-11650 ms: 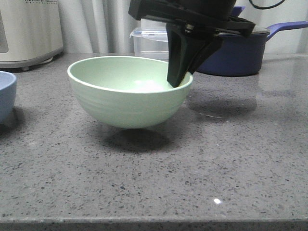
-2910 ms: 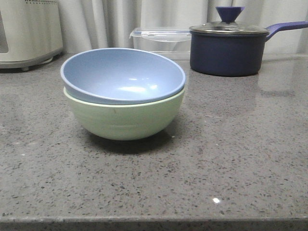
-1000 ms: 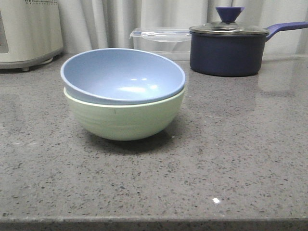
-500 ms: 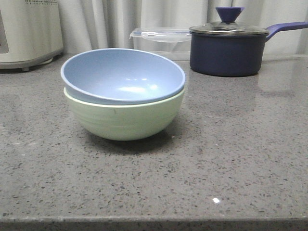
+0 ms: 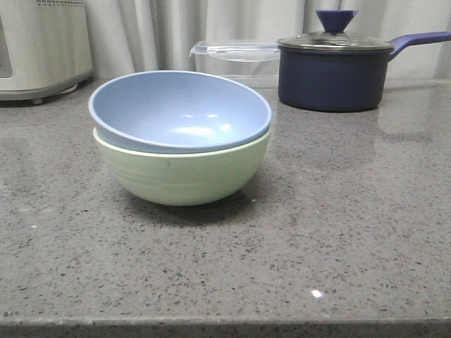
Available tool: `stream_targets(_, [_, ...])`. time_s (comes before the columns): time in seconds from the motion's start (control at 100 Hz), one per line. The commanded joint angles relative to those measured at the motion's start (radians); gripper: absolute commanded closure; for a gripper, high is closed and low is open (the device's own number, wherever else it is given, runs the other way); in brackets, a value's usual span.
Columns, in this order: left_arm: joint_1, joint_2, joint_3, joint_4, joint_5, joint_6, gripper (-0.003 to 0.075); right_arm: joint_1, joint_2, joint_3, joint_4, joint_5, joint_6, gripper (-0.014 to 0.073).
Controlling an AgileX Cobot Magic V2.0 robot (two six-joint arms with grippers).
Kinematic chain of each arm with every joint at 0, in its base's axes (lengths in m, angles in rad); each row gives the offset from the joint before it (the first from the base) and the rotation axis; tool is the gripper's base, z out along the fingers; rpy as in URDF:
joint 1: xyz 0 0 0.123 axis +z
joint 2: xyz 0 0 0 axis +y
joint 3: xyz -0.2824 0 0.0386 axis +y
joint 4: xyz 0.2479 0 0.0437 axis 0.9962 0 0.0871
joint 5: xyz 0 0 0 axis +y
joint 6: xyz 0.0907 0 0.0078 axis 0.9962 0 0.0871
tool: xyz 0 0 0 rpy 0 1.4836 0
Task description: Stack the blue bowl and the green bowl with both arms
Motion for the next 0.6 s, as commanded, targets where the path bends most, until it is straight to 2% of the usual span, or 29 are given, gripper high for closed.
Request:
stream_targets(0.0, [0.021, -0.011, 0.005, 0.009, -0.118, -0.008, 0.0741, -0.006, 0.009, -0.024, -0.005, -0.07, -0.006, 0.0662])
stream_targets(0.22, [0.076, -0.062, 0.093, 0.018, -0.198, -0.008, 0.0741, -0.006, 0.009, -0.024, -0.005, -0.07, -0.006, 0.0662])
stream_targets(0.59, [0.1, -0.062, 0.091, 0.028, -0.171, -0.008, 0.0741, -0.006, 0.009, -0.024, -0.005, -0.07, -0.006, 0.0662])
